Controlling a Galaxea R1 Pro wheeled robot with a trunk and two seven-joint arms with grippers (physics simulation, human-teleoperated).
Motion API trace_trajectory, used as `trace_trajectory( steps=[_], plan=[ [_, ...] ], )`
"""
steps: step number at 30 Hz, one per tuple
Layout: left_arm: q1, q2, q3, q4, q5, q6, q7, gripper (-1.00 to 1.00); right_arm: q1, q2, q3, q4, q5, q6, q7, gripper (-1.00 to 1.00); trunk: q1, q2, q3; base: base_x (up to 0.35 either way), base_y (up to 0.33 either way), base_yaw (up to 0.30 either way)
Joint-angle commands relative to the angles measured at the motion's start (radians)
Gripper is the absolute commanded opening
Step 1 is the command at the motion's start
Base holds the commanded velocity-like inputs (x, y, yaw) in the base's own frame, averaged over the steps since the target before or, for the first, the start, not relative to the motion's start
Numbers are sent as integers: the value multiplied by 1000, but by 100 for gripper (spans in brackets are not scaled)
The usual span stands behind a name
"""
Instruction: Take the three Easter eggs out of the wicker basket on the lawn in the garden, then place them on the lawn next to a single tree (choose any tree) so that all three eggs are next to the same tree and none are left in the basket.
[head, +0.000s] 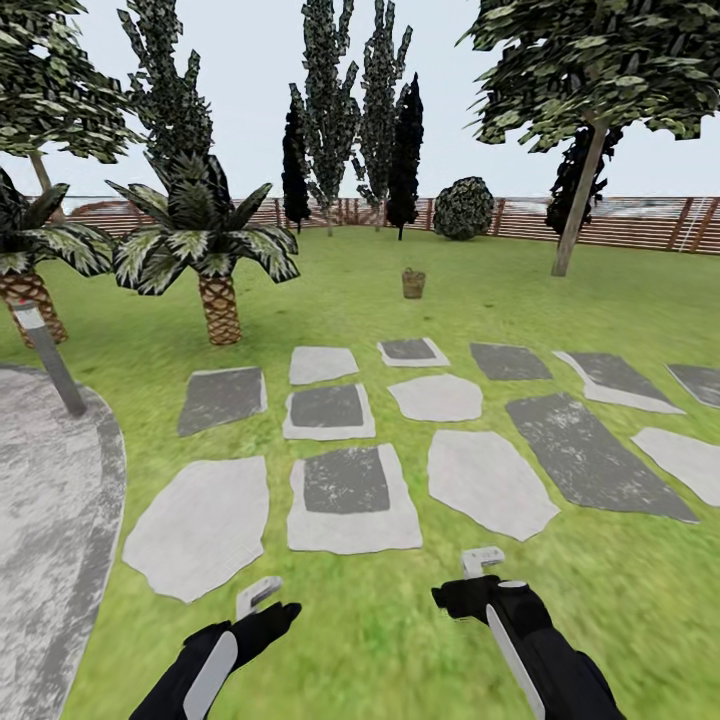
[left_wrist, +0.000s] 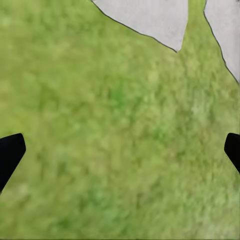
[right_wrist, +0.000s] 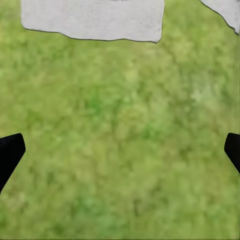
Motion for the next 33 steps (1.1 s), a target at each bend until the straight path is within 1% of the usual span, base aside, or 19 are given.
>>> trace_trajectory(
  steps=[1, 33],
  plan=[
    [0, 0, 0, -1, 6, 4, 2, 100, -1, -1, 2, -1, -5, 4, -1, 100, 1, 0, -1, 334, -1, 0],
    [0, -6, -2, -1, 5, 4, 2, 100, -1, 0, 3, -1, -5, 4, -1, 100, 1, 0, -1, 334, 0, 0]
  ],
)
